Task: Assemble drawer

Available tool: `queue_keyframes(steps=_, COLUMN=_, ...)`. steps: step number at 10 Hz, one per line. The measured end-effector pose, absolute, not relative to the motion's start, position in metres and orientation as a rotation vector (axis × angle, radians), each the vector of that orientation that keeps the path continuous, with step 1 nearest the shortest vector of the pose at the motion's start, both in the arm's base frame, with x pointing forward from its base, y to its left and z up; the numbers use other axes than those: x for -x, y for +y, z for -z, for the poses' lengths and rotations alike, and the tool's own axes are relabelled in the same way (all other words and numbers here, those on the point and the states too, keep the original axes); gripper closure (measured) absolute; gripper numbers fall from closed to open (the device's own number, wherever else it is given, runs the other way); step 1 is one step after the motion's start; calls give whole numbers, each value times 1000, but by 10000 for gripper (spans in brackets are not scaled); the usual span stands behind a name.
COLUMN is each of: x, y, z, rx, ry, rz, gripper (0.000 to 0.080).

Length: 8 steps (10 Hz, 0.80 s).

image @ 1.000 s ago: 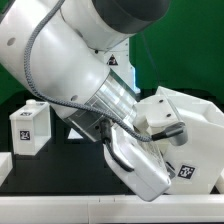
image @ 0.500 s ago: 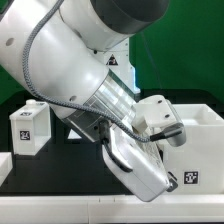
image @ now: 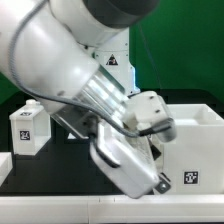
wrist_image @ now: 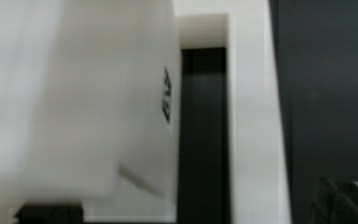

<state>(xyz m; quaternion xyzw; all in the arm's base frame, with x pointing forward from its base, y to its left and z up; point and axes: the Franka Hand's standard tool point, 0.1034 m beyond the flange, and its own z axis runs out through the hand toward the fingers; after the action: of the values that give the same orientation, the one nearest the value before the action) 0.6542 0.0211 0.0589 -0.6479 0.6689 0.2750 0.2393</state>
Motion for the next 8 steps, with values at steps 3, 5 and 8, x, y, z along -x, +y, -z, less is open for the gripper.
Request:
queue_keyframes(steps=3, x=-658, y=0, z=-82, rx=1865, ry=1823, rz=-679, gripper=150)
queue_keyframes(steps=5, x=-658, y=6, z=-106, rx=1969, ry=1822, rz=-600, gripper=150)
queue_keyframes(steps=8, x=-666, y=33, z=-167, rx=2161, ry=1808, rz=-465, gripper=150)
